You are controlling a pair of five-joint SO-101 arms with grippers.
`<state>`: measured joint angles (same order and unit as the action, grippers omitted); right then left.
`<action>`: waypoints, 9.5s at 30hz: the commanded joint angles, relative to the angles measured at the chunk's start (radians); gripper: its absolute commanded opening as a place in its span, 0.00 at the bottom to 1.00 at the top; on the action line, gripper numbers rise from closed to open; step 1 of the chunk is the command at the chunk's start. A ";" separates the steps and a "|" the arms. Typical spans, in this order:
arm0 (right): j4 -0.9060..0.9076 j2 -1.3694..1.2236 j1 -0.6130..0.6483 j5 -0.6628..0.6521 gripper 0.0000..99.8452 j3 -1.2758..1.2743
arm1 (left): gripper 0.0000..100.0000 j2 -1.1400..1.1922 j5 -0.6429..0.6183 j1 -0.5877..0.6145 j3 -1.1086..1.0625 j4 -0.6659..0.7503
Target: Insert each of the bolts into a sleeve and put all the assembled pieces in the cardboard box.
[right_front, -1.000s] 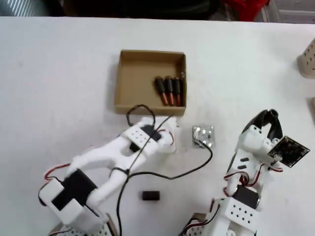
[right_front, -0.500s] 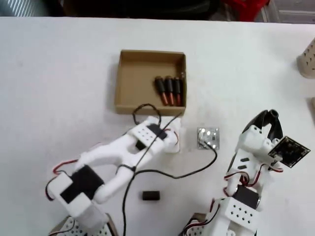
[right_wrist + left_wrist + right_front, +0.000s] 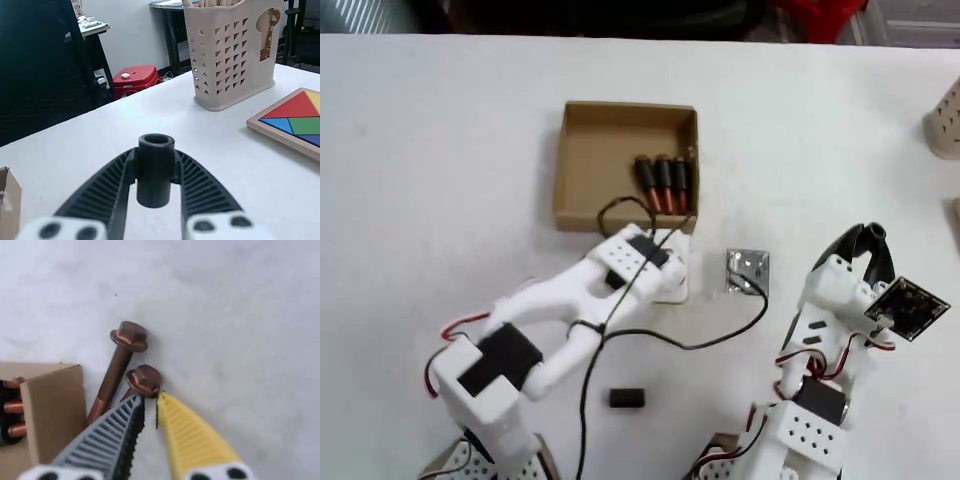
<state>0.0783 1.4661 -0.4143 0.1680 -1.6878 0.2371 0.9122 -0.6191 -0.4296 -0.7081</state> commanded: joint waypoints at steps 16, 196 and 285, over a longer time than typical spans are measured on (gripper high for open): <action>0.028 0.018 0.027 0.005 0.02 -0.008 | 0.04 -0.516 -0.195 0.004 -0.428 0.298; 0.312 0.018 0.857 0.002 0.02 -0.008 | 0.02 -0.829 -0.818 0.785 -0.779 0.436; -1.596 -1.753 1.188 -0.272 0.02 0.275 | 0.02 -0.848 -1.238 0.613 -0.577 0.545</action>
<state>-1.5175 -0.2908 0.7687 -0.0898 -1.4316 -0.5685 -0.3168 -0.0146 -1.2167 0.1542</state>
